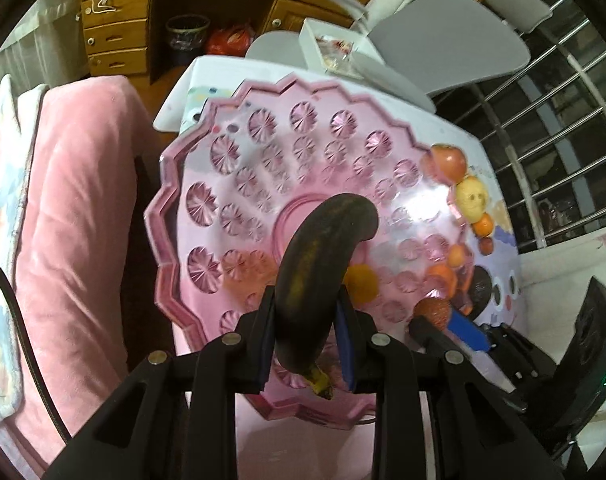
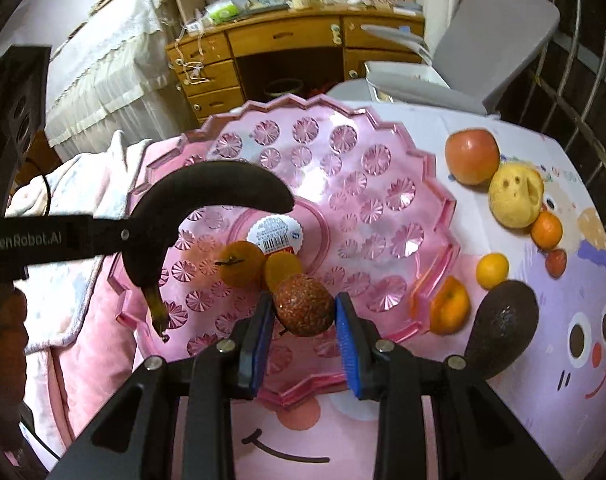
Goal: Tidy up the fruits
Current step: 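Carry the banana and brown fruit into the pink bowl and open both tools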
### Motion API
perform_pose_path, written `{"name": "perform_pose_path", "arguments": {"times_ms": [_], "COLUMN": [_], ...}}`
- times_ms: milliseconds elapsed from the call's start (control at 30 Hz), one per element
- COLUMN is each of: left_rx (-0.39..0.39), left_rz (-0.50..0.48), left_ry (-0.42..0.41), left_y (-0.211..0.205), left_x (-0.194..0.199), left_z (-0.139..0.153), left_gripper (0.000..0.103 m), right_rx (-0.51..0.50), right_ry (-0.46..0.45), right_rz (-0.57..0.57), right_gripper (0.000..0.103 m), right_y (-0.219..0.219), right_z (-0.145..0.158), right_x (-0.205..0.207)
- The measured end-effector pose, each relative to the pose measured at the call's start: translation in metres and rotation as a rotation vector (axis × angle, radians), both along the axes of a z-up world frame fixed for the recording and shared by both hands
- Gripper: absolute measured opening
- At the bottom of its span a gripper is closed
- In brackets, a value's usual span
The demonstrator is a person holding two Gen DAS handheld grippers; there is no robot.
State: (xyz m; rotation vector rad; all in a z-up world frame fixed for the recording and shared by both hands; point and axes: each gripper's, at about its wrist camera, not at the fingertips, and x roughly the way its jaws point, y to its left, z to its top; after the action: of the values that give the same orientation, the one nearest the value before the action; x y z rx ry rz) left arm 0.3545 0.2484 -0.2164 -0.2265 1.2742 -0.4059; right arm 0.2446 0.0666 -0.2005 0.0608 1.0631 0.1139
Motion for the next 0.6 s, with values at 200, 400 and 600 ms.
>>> {"name": "perform_pose_path", "arguments": {"times_ms": [200,400,600], "left_rx": [0.032,0.085,0.080], "left_rz": [-0.010,0.018,0.030], "left_ry": [0.023,0.037,-0.013], "left_y": [0.000,0.002,0.003], "left_x": [0.003,-0.002,-0.012], "left_z": [-0.006,-0.001,0.029], "left_gripper": [0.025,0.051,0.063], "right_rx": [0.017,0.070,0.127], "right_ry": [0.044,0.068,0.063], "right_rz": [-0.033,-0.066,-0.088], "right_gripper": [0.031,0.048,0.049], "right_y": [0.002,-0.004,-0.016], "right_z": [-0.004,0.000,0.020], "right_x": [0.004,0.007,-0.001]}}
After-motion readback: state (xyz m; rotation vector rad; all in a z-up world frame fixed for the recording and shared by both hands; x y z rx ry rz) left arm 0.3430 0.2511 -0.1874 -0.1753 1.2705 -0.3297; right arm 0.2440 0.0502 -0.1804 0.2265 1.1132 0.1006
